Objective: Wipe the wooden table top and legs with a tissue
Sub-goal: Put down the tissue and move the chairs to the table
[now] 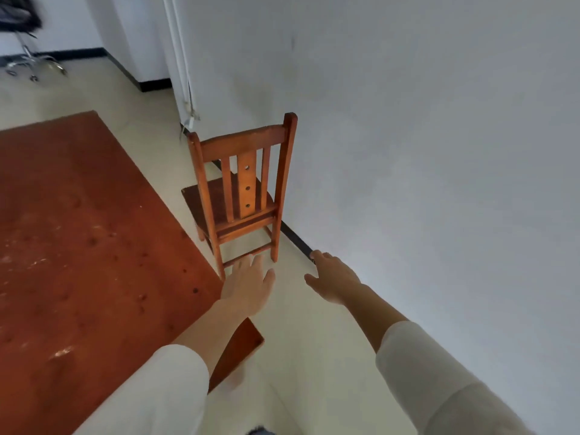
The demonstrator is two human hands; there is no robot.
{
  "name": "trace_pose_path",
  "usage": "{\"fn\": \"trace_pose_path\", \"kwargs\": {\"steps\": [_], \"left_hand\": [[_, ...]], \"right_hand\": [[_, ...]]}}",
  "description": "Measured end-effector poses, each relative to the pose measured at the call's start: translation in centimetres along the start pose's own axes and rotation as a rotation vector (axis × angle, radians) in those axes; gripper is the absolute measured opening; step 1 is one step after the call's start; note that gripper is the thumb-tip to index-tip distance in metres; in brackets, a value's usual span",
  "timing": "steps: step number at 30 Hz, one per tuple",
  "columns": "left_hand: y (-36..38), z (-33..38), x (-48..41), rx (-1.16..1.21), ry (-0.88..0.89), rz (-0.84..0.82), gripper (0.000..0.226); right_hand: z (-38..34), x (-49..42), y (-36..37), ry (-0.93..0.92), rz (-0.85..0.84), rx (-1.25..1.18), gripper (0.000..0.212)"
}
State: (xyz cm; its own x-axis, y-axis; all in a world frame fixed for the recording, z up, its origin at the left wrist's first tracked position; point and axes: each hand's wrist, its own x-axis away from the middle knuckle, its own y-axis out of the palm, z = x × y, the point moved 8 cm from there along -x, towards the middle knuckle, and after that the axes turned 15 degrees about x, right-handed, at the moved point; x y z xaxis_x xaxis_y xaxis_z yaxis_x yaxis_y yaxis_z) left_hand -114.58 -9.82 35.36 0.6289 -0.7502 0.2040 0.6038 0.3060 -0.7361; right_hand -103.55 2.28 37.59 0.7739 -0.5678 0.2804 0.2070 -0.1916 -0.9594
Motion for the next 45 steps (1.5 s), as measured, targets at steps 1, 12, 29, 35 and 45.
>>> {"fn": "trace_pose_path", "kwargs": {"steps": [1,12,29,35,45], "left_hand": [[-0.4,0.4,-1.2,0.011,-0.023,0.024,0.051],[-7.7,-1.8,-20.5,0.119,-0.263,0.415,0.051],[-22.3,-6.8,-31.6,-0.029,-0.53,0.716,0.035],[-21.6,-6.1,-31.0,-0.01,-0.675,0.722,0.046],[-17.8,-2.8,-27.7,0.011,-0.812,0.892,0.043]], "right_hand": [[0.4,-1.8,-0.7,-0.029,0.005,0.003,0.048],[-0.5,-26.5,-7.3,-0.305,0.074,-0.011,0.032],[-10.0,-45.0,-13.0,-0.857,0.255,0.31,0.059],[-9.9,-46.2,-11.9,-1.017,0.262,0.315,0.068],[-9.0,-44.5,-11.6,-1.157,0.406,0.333,0.062]]}}
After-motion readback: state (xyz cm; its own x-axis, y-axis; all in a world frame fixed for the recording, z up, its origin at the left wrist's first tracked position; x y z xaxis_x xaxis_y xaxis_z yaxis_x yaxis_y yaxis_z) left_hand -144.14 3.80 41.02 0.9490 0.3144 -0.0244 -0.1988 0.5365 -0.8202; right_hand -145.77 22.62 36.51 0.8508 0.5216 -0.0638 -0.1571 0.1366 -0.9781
